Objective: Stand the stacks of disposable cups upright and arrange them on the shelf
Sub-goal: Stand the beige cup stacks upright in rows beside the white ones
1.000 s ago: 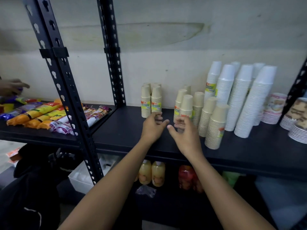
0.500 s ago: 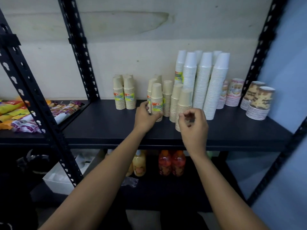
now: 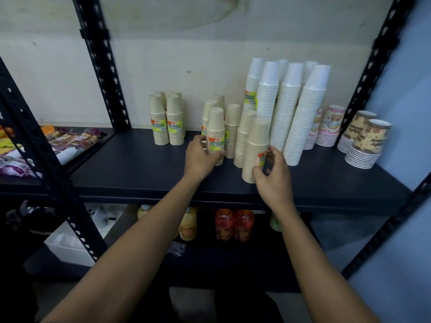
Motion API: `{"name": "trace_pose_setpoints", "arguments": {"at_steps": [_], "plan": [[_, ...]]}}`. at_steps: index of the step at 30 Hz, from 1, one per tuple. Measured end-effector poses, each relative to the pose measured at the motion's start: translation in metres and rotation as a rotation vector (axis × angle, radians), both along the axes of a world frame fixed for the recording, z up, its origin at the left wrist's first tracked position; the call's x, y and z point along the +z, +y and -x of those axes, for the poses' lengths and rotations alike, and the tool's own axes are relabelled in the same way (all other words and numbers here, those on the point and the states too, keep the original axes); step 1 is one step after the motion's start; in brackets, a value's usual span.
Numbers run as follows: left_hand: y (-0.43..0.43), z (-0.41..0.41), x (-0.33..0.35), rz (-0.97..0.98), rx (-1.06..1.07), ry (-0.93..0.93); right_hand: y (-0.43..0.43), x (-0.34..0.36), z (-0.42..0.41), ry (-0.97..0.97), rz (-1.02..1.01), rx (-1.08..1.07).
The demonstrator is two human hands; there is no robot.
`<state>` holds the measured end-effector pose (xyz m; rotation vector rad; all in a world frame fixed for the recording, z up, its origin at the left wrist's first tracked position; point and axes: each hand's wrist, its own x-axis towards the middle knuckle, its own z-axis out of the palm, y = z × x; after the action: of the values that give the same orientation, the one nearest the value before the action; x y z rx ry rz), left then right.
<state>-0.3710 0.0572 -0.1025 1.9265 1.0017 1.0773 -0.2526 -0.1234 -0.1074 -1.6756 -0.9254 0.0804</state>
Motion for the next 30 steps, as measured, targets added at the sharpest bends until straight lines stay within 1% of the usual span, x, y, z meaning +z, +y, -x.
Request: {"name": "trace_pose_setpoints", "arguments": {"at_steps": [5, 11, 15, 22, 25, 30], "plan": [[0.000, 0.002, 0.001, -0.003, 0.009, -0.019, 0.004, 0.002, 0.002, 0.039, 0.021, 0.043], [0.004, 0.019, 0.008, 0.000, 0.008, -0.069, 0.007, 0.007, 0.013, 0.031, -0.079, 0.067], [0.010, 0.045, 0.022, 0.000, 0.011, -0.096, 0.023, 0.016, 0.030, -0.020, -0.108, 0.098], [0.043, 0.100, 0.047, -0.040, 0.108, -0.110, 0.076, 0.032, 0.064, -0.100, -0.069, 0.193], [0.055, 0.116, 0.052, -0.045, 0.124, -0.084, 0.104, 0.035, 0.073, -0.128, -0.058, 0.204], [0.073, 0.130, 0.051, -0.037, 0.123, -0.036, 0.147, 0.041, 0.087, -0.094, -0.051, 0.211]]}}
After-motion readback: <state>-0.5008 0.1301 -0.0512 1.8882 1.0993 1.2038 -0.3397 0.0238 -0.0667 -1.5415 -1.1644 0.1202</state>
